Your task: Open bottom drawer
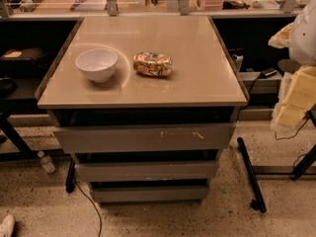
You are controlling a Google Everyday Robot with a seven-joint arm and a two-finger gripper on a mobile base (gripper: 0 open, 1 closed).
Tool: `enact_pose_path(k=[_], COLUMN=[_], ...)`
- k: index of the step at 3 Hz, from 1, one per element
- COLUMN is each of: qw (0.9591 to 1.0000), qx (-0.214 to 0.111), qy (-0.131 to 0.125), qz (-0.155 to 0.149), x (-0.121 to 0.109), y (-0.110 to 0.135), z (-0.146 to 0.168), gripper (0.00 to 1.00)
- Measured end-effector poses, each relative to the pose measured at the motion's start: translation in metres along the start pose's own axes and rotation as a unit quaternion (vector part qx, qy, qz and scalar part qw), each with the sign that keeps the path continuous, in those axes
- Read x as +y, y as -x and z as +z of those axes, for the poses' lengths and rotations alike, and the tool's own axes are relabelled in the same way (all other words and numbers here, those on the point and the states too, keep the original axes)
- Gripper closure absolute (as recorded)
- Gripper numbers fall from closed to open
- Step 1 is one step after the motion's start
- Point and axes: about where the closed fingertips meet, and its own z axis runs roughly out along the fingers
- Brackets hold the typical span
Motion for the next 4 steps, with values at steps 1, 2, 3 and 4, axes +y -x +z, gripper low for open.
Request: enact_pose_path(k=[1,2,3,4], qw=[1.0,0.9999,0.999,0.9967], qx=[0.0,-0.002,-0.026,-0.053], qy=[0.0,0.012,0.015,0.028], qz=[0.0,-0.004,-0.033,-0.054], x=[0.0,0.016,0.05,0.083], y=[0.0,-0.002,0.003,-0.008], z=[0.0,0.021,0.063,0.125], gripper=[0.0,0.0,0.0,0.0])
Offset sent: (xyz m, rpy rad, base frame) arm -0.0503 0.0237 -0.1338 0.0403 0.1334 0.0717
